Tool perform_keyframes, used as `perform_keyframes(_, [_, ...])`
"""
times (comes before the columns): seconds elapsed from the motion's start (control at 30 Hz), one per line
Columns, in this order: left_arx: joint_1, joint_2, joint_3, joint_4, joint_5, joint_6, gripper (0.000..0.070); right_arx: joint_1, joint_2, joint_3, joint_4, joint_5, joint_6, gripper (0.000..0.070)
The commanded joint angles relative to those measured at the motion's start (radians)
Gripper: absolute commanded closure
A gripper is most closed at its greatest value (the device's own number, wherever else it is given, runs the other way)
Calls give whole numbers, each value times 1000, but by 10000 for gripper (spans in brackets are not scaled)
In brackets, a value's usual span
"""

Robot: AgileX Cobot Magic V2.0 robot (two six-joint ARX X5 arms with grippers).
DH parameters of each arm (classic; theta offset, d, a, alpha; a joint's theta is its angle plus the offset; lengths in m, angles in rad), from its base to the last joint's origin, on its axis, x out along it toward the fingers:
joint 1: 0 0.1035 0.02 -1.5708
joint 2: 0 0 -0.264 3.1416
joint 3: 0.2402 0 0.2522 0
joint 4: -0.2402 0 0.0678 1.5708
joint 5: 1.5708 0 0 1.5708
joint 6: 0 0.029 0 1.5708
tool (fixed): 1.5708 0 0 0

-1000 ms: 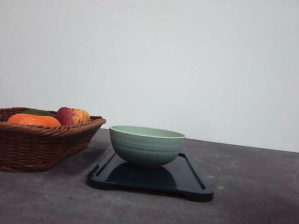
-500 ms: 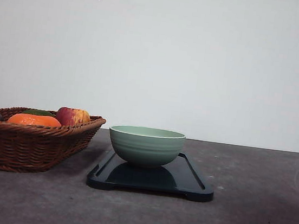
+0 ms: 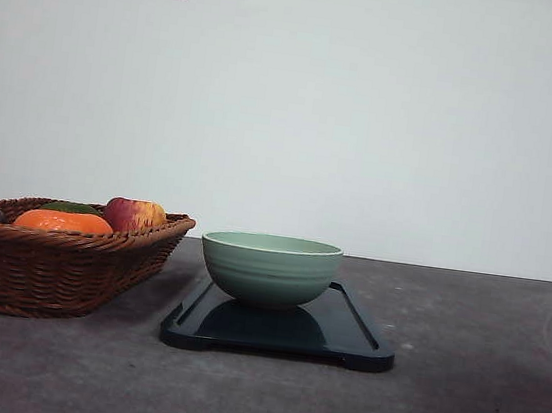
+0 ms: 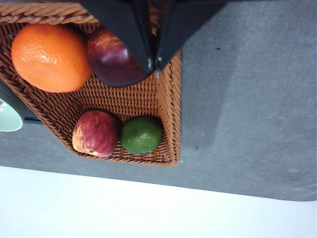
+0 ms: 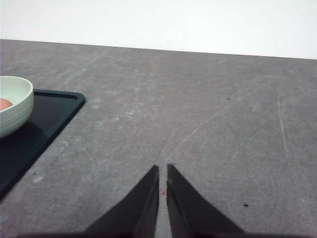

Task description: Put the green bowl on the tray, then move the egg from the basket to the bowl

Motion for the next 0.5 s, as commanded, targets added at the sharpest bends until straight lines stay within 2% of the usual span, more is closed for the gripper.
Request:
perform_keyframes(0.0, [1, -1, -19, 11, -3, 6, 700, 1, -1, -4, 3, -1, 17, 679])
perform_keyframes(0.47, [1, -1, -19, 11, -3, 6, 700, 1, -1, -4, 3, -1, 17, 679])
